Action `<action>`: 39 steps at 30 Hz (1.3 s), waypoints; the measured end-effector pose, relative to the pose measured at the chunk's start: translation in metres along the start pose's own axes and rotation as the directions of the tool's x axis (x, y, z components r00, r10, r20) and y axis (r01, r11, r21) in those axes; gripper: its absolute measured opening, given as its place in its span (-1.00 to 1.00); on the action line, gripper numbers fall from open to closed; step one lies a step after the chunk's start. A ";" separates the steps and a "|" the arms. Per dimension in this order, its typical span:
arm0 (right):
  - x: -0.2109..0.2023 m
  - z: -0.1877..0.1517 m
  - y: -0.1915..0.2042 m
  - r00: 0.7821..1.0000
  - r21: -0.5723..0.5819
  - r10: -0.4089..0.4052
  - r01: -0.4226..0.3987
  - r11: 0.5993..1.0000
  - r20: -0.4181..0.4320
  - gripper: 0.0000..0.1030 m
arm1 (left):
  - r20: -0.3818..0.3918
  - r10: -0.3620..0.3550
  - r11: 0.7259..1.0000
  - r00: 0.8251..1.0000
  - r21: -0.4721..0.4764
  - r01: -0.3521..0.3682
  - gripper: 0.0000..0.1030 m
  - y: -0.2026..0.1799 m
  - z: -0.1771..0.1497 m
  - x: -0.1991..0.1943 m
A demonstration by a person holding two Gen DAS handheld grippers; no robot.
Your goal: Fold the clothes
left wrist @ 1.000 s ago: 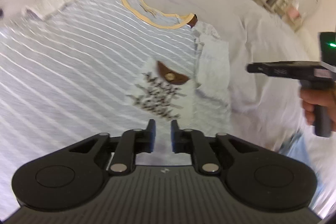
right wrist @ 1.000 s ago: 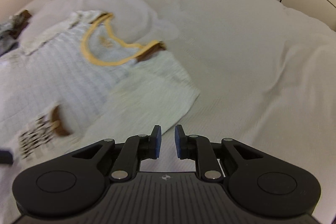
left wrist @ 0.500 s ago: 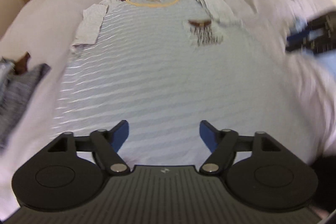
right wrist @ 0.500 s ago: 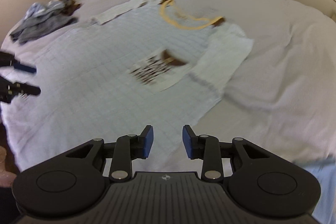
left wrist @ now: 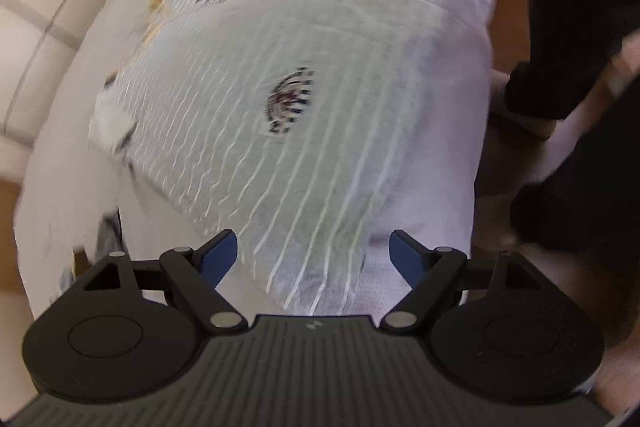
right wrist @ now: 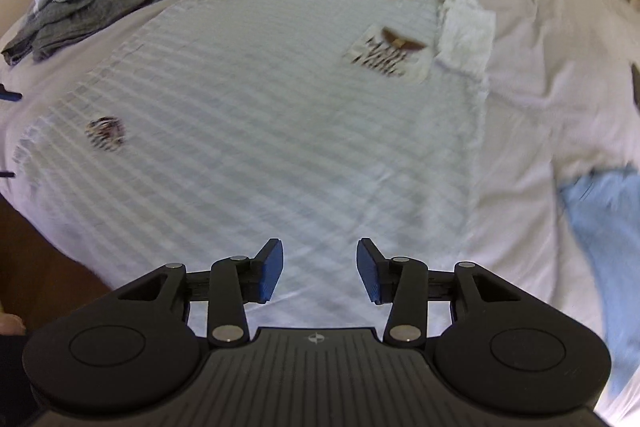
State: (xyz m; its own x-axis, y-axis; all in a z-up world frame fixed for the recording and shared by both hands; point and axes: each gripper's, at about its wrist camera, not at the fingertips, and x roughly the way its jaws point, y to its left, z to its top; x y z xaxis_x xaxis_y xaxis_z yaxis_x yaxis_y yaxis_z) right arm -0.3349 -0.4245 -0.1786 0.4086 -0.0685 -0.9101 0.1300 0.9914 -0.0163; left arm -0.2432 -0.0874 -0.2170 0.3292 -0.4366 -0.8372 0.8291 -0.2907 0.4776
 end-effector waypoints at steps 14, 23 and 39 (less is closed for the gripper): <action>0.003 -0.026 0.033 0.999 -0.027 -0.033 0.033 0.999 -0.023 -0.12 | 0.005 0.089 0.995 0.996 0.040 -0.089 -0.77 0.009 0.024 0.040; 0.005 -0.062 0.098 0.995 -0.231 -0.063 0.079 0.970 0.072 0.10 | 0.055 -0.060 0.961 0.997 -0.267 0.073 -0.81 0.076 0.042 0.015; 0.064 -0.062 0.190 0.910 -0.250 -0.223 0.320 0.914 0.350 -0.03 | 0.092 -0.144 0.901 0.985 -0.399 0.169 -0.92 0.120 0.053 -0.009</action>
State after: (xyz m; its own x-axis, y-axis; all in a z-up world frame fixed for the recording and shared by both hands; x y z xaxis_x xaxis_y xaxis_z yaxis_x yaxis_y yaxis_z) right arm -0.3403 -0.2338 -0.2659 0.6590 -0.3221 -0.6797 0.0234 0.9120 -0.4095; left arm -0.1710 -0.1633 -0.1377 0.1637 -0.4665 -0.8693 0.9831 0.0037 0.1832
